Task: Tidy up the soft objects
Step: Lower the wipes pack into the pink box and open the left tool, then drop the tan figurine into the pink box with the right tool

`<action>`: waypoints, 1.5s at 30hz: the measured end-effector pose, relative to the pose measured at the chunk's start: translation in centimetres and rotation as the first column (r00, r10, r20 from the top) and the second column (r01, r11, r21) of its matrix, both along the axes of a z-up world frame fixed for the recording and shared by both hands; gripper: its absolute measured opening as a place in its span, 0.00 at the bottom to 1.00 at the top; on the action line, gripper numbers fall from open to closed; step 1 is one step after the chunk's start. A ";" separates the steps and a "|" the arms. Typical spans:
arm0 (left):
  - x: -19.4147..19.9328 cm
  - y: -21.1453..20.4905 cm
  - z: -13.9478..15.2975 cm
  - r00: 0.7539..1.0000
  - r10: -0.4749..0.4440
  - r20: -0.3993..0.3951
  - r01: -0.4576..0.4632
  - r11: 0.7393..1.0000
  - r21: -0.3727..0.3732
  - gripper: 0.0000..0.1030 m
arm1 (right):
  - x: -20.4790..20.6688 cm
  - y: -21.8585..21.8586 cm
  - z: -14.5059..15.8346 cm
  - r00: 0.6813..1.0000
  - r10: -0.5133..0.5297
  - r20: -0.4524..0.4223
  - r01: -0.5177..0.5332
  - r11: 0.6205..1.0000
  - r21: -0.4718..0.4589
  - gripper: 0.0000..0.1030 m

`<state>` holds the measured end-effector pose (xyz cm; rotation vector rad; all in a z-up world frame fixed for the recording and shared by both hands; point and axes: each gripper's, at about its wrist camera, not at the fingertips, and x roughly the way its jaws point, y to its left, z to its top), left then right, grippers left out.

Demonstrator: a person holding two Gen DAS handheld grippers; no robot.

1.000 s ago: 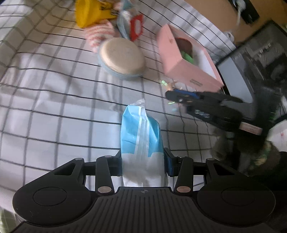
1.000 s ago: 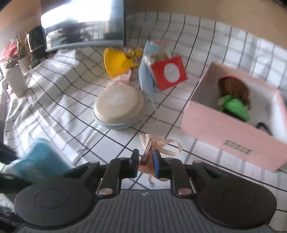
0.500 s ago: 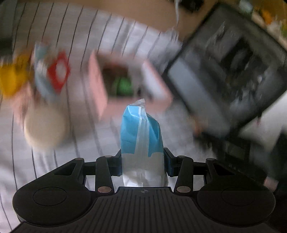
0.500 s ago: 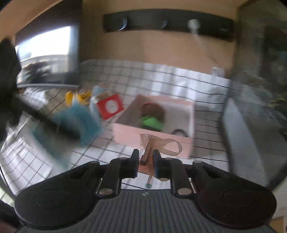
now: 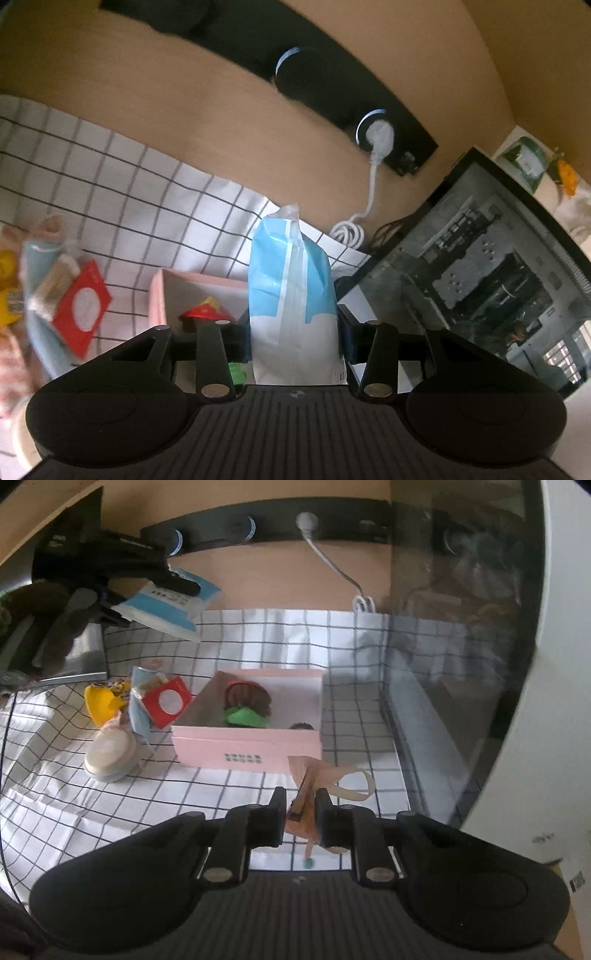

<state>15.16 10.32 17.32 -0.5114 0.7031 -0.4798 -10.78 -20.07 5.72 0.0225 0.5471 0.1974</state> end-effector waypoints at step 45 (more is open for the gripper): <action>-8.7 4.1 -9.0 0.990 0.100 -0.095 -0.090 0.990 0.111 0.30 | 11.5 2.7 3.7 0.990 0.134 0.052 -0.138 0.987 0.085 0.16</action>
